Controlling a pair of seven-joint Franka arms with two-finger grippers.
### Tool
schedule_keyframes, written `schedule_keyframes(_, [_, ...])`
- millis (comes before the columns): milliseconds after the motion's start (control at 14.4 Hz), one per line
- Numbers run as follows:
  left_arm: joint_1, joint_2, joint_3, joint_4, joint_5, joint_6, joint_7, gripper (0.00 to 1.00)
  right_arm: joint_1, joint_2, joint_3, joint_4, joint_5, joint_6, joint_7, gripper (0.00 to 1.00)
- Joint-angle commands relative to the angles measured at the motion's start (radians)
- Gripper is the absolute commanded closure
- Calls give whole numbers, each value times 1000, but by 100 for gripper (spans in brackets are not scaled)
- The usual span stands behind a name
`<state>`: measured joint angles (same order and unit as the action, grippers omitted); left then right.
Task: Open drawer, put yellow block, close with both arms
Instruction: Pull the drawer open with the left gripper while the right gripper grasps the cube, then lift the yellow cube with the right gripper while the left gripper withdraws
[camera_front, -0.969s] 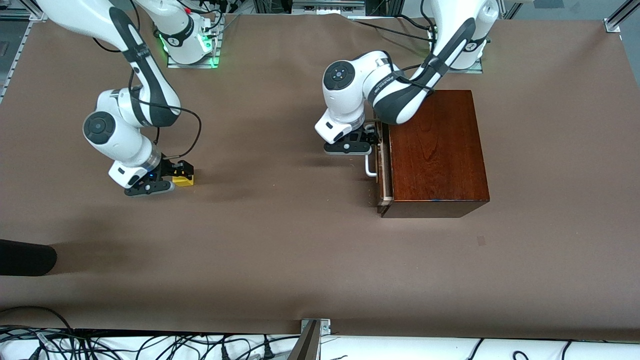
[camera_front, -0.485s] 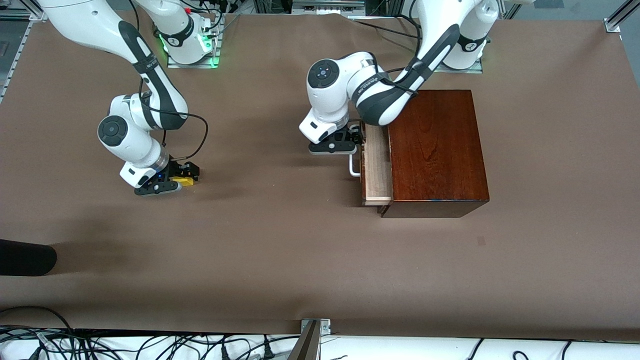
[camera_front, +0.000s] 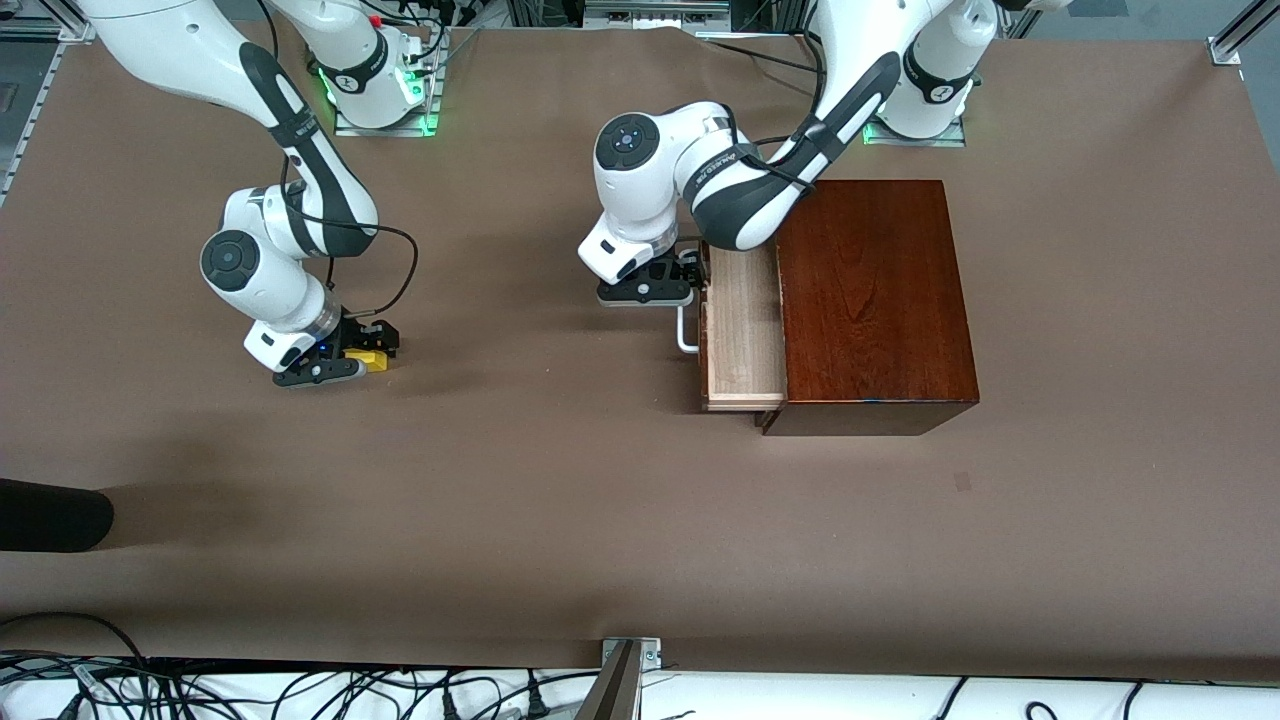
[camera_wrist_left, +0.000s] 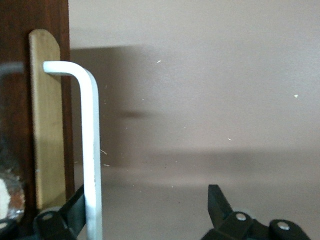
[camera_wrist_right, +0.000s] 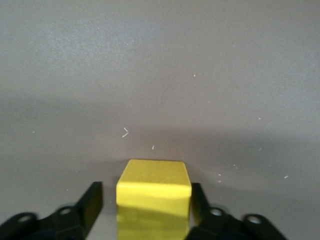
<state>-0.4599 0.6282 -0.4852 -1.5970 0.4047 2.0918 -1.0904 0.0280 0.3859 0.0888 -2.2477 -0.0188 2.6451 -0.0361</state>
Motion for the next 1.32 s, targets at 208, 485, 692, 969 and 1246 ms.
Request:
schedule_keyframes(208, [-28,-7,-12,118,16,-212,-13,0,-8,-2,-11,-3,10,15,-21,97])
schedule_keyframes(485, [-14,-71,-15,201,13,-389,93,0,-6,-56,-9,66,5,-110,-24,100])
schedule_keyframes(692, [81,-192,-23,206,-20,-481,255,0,-5,-90,0,193,0,-301,-30,100])
schedule_keyframes(969, [283,-320,-21,207,-151,-550,516,0,-2,-96,54,376,0,-506,-86,100])
schedule_keyframes(1246, [565,-357,-16,209,-346,-564,843,0,29,-85,184,568,-1,-669,-142,100])
